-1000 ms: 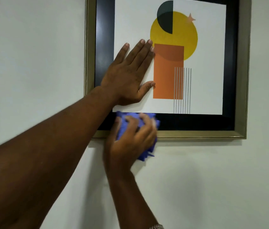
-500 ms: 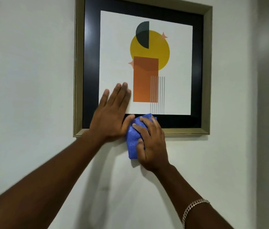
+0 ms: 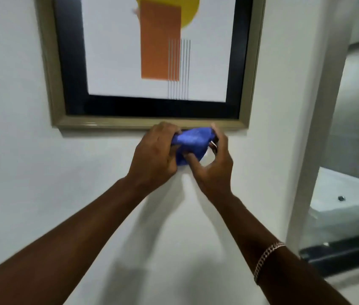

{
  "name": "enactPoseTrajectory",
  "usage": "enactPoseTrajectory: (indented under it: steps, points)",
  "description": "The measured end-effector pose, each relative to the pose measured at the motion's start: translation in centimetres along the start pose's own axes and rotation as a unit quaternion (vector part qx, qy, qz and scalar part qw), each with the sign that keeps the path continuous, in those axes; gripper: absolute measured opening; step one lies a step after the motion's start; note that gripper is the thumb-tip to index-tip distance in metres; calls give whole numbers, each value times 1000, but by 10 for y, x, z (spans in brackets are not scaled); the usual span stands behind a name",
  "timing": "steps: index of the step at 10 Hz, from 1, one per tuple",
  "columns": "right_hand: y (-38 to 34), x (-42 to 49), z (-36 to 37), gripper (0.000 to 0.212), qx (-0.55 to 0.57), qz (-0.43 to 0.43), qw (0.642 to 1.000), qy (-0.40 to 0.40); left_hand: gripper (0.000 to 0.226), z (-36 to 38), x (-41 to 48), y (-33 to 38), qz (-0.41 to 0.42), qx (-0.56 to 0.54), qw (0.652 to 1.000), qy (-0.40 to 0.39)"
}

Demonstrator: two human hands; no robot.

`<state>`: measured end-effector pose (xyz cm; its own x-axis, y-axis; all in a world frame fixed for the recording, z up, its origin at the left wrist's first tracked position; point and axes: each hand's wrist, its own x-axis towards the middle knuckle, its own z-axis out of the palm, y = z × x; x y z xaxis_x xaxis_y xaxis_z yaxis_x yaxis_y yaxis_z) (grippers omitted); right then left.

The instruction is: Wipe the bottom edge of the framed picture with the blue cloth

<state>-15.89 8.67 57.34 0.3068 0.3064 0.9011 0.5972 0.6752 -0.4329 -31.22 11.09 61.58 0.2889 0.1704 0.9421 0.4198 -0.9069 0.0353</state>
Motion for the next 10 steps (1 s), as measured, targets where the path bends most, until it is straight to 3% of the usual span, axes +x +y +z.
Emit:
enactPoseTrajectory:
  steps: [1,2,3,4,5,7,9,10]
  points:
    - [15,-34,-31,67,53,80,995,-2,22,34,-30,22,-52,-99,994,18]
    - [46,-78,-65,45,81,198,977,-3,16,84,-73,42,-136,-184,973,17]
    - [96,-152,-118,30,-2,325,945,-28,13,154,-152,66,-313,-243,918,-23]
    - [140,-217,-160,30,-87,395,912,-68,12,214,-224,87,-441,-233,861,-98]
    - [196,-319,-215,36,-195,489,839,-135,17,286,-334,119,-576,-213,755,-231]
    - [273,-449,-264,35,-248,566,751,-233,53,361,-475,151,-680,-263,591,-345]
    - [302,-511,-277,42,-206,625,701,-273,74,385,-536,148,-620,-194,604,-462]
    - [297,-501,-284,38,-242,602,724,-235,72,381,-528,150,-586,-188,621,-485]
